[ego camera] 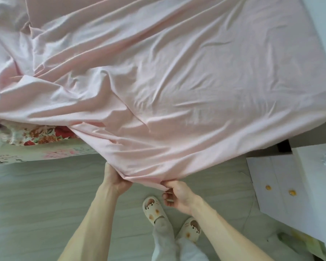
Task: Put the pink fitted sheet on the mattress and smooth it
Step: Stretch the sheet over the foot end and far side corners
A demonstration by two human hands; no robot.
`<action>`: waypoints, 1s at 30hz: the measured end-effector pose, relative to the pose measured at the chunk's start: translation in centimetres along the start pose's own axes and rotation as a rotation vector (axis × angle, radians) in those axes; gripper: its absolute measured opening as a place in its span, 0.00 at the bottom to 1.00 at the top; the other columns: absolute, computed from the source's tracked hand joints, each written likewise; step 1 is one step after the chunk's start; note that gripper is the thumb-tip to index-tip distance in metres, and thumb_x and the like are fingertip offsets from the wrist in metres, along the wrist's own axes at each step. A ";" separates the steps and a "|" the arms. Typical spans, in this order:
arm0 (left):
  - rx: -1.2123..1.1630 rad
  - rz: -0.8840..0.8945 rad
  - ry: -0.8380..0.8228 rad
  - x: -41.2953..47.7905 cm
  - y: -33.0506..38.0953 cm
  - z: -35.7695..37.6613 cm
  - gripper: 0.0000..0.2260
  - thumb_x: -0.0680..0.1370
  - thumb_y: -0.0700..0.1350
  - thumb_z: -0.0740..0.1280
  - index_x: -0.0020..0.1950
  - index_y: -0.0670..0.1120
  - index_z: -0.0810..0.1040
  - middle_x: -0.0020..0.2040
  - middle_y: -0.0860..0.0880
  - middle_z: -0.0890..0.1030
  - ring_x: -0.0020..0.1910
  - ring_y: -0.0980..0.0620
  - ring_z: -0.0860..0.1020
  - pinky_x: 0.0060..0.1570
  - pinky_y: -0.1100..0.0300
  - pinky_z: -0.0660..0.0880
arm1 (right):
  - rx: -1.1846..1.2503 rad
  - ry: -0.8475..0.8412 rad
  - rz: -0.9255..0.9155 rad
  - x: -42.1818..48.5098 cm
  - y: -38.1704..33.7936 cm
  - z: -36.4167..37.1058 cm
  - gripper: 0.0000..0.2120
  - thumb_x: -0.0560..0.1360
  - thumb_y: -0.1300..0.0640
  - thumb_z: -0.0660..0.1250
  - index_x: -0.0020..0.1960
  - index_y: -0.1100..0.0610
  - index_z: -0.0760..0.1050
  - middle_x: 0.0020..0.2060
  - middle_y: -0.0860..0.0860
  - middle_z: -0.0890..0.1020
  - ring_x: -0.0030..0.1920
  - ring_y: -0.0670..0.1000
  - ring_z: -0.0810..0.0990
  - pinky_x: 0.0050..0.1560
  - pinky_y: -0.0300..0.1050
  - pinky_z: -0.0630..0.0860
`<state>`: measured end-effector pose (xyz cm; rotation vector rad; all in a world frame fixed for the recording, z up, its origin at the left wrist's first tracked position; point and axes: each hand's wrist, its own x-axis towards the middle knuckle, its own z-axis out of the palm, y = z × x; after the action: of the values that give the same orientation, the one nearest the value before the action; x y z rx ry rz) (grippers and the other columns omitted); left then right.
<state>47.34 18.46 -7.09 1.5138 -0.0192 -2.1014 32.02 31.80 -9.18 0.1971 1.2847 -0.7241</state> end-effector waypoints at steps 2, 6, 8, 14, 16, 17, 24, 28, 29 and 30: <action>-0.007 -0.022 -0.057 -0.3 -0.8 0.7 0.17 0.78 0.54 0.59 0.58 0.47 0.81 0.52 0.45 0.84 0.49 0.43 0.83 0.50 0.49 0.80 | -0.020 0.054 -0.006 -0.6 0.8 -1.8 0.10 0.79 0.58 0.64 0.40 0.56 0.75 0.30 0.50 0.73 0.29 0.47 0.72 0.32 0.41 0.69; -0.103 0.007 0.005 -0.3 -3.4 0.1 0.18 0.80 0.52 0.55 0.59 0.48 0.81 0.57 0.45 0.83 0.54 0.42 0.82 0.57 0.48 0.77 | 0.062 0.239 -0.059 -1.5 1.6 -3.6 0.07 0.81 0.58 0.63 0.45 0.58 0.74 0.27 0.49 0.75 0.28 0.47 0.73 0.30 0.42 0.70; -0.143 0.044 0.073 -0.6 -4.0 -1.4 0.19 0.76 0.47 0.57 0.62 0.49 0.80 0.62 0.44 0.81 0.62 0.40 0.78 0.67 0.44 0.69 | -0.005 0.276 -0.089 -1.8 1.7 -3.7 0.09 0.81 0.58 0.63 0.43 0.58 0.73 0.27 0.49 0.76 0.29 0.48 0.74 0.32 0.43 0.71; -0.357 0.158 0.149 -2.7 -3.2 -7.8 0.24 0.69 0.47 0.60 0.64 0.51 0.81 0.61 0.42 0.81 0.63 0.37 0.76 0.68 0.39 0.66 | -0.293 0.188 -0.115 -2.6 2.0 -2.0 0.09 0.81 0.53 0.63 0.46 0.57 0.73 0.32 0.50 0.79 0.32 0.48 0.76 0.33 0.40 0.74; -0.404 0.240 0.138 -3.6 -1.4 -9.4 0.28 0.63 0.43 0.67 0.63 0.51 0.81 0.62 0.43 0.81 0.64 0.38 0.76 0.67 0.42 0.68 | -0.278 0.217 -0.111 -2.9 2.3 -2.2 0.08 0.80 0.53 0.65 0.45 0.56 0.74 0.32 0.50 0.77 0.33 0.48 0.76 0.33 0.42 0.74; -0.404 0.296 0.141 -4.3 0.0 -10.0 0.33 0.56 0.41 0.71 0.63 0.51 0.81 0.62 0.43 0.81 0.64 0.39 0.76 0.65 0.45 0.69 | -0.246 0.243 -0.101 -3.2 2.5 -2.5 0.07 0.80 0.53 0.66 0.45 0.55 0.75 0.32 0.50 0.76 0.32 0.48 0.76 0.32 0.43 0.73; -0.011 0.173 0.123 -10.5 5.9 -11.9 0.19 0.81 0.61 0.60 0.57 0.51 0.84 0.53 0.47 0.85 0.52 0.46 0.84 0.48 0.47 0.82 | -0.076 0.551 -0.035 -4.4 5.3 -4.7 0.11 0.82 0.56 0.60 0.52 0.63 0.77 0.32 0.51 0.75 0.26 0.48 0.74 0.22 0.38 0.69; 0.148 0.121 0.244 -13.4 4.6 -10.5 0.17 0.81 0.52 0.62 0.66 0.46 0.77 0.44 0.50 0.86 0.41 0.52 0.85 0.36 0.56 0.82 | 0.147 0.596 -0.015 -7.3 4.3 -1.0 0.21 0.82 0.47 0.57 0.68 0.60 0.70 0.51 0.54 0.82 0.40 0.52 0.83 0.37 0.46 0.78; 0.161 0.162 0.276 -14.0 4.7 -10.4 0.17 0.81 0.52 0.63 0.66 0.45 0.76 0.43 0.50 0.86 0.39 0.53 0.85 0.34 0.57 0.82 | 0.107 0.552 0.033 -8.5 3.8 0.5 0.26 0.82 0.42 0.57 0.73 0.57 0.65 0.62 0.54 0.78 0.51 0.55 0.82 0.47 0.51 0.79; 0.162 0.186 0.289 -14.8 4.9 -10.1 0.16 0.81 0.50 0.63 0.66 0.44 0.75 0.42 0.50 0.86 0.39 0.53 0.84 0.33 0.59 0.81 | 0.051 0.505 0.067 -9.8 3.3 2.1 0.29 0.81 0.40 0.57 0.76 0.55 0.62 0.69 0.54 0.73 0.60 0.57 0.79 0.56 0.54 0.77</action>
<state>61.51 23.68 3.67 1.8247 -0.2204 -1.7565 34.68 36.93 -0.34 0.4852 1.7290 -0.6723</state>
